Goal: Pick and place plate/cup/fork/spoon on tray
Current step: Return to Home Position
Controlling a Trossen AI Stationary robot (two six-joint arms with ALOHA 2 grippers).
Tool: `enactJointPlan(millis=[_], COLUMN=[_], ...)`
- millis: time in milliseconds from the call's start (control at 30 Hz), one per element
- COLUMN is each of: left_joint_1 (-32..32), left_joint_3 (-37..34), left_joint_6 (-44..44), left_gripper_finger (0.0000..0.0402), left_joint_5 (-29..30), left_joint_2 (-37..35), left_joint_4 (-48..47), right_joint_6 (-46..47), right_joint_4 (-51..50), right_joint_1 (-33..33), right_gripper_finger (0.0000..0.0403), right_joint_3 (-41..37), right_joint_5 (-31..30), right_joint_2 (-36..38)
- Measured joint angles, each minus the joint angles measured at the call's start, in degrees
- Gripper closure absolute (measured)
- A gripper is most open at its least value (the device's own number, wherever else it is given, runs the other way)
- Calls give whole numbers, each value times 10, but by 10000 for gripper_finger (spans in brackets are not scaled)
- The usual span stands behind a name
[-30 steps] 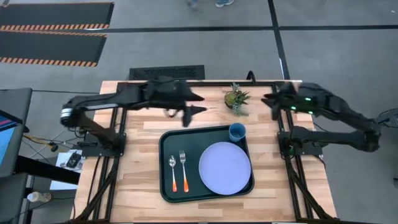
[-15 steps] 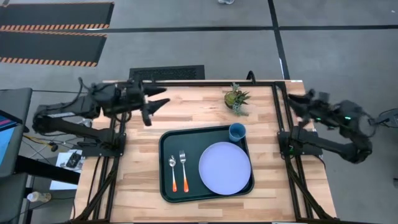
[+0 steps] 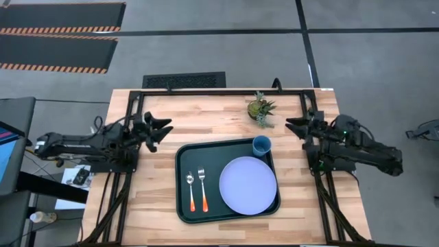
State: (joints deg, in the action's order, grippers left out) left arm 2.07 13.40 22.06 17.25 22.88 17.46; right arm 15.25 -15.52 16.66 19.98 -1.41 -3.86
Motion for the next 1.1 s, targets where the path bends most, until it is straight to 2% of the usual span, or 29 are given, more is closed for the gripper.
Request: enactJointPlan(millis=[267,400,533,833,1100], left_joint_1=[0,0,0,0,0], left_joint_3=[-122,-127,-127,-127,-127], left_joint_6=[49,65,65,44,49], left_gripper_finger=[205,205,205,205,205], left_joint_5=[32,38,71,98,102], left_joint_2=[-141,-191,-226,-220,-220], left_joint_4=[1,-77,-131,-131,-131], right_joint_6=[50,54,57,54,53], right_joint_4=[56,125,187,188,184], right_joint_1=[-32,-44,-52,-73,-73], right_gripper_finger=[260,261,260,258,263], right_joint_3=[-94,-140,-183,-195,-195], right_joint_5=[-5,-17,-16,-73,-73], right_joint_2=[36,35,37,37,35])
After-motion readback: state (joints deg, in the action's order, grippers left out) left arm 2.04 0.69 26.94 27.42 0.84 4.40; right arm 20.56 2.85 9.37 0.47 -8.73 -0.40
